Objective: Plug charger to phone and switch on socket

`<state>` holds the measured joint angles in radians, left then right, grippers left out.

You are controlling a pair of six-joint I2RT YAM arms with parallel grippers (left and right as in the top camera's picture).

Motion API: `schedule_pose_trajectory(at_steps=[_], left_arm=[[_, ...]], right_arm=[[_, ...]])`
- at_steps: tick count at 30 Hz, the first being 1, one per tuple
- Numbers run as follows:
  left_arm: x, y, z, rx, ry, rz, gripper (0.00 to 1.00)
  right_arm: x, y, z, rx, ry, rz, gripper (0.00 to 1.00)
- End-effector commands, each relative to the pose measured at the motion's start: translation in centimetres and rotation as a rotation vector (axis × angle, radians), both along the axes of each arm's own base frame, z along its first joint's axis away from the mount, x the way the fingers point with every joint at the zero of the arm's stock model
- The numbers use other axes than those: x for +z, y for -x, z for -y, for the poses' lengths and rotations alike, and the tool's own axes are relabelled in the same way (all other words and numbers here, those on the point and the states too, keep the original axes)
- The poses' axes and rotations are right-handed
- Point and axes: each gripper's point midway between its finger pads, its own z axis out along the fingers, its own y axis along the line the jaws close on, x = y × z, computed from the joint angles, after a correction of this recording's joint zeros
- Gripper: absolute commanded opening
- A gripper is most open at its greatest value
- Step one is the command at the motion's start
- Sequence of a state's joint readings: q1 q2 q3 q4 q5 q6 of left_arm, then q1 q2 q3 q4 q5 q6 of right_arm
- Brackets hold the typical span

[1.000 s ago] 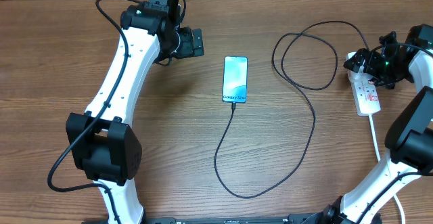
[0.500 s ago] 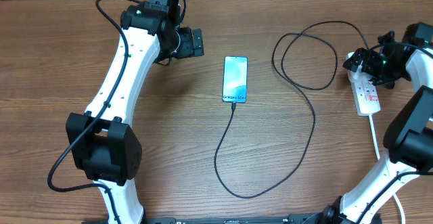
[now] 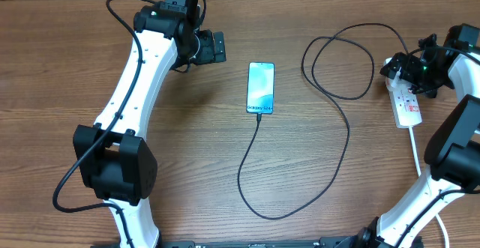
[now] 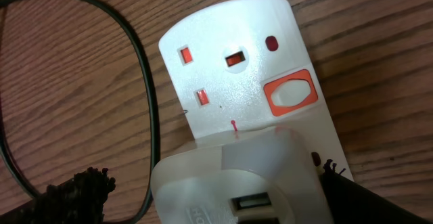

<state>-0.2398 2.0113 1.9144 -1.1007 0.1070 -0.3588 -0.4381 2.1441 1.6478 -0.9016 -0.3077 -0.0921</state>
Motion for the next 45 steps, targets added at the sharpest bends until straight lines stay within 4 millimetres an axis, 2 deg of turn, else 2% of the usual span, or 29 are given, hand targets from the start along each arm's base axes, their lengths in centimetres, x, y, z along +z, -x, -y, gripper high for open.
schedule_pose_trajectory(at_steps=[1, 19, 28, 33, 40, 45], left_arm=[[1.7, -0.3, -0.4, -0.012, -0.010, 0.048, 1.00], [1.7, -0.3, -0.4, -0.011, -0.010, 0.048, 1.00], [1.7, -0.3, -0.4, -0.011, -0.010, 0.048, 1.00], [1.7, -0.3, -0.4, -0.012, -0.010, 0.048, 1.00], [1.7, -0.3, -0.4, -0.011, -0.010, 0.048, 1.00], [1.7, -0.3, -0.4, -0.012, -0.010, 0.048, 1.00]], right_arm=[[-0.3, 0.1, -1.4, 0.007, -0.042, -0.024, 1.00], [1.0, 0.0, -0.4, -0.008, -0.023, -0.027, 1.00], [1.0, 0.0, 0.1, -0.013, -0.015, -0.019, 1.00], [0.4, 0.5, 1.9, -0.038, 0.092, -0.059, 1.00], [0.3, 0.6, 1.4, -0.035, 0.066, -0.059, 1.00], [-0.1, 0.1, 0.3, -0.018, 0.004, -0.019, 1.00]])
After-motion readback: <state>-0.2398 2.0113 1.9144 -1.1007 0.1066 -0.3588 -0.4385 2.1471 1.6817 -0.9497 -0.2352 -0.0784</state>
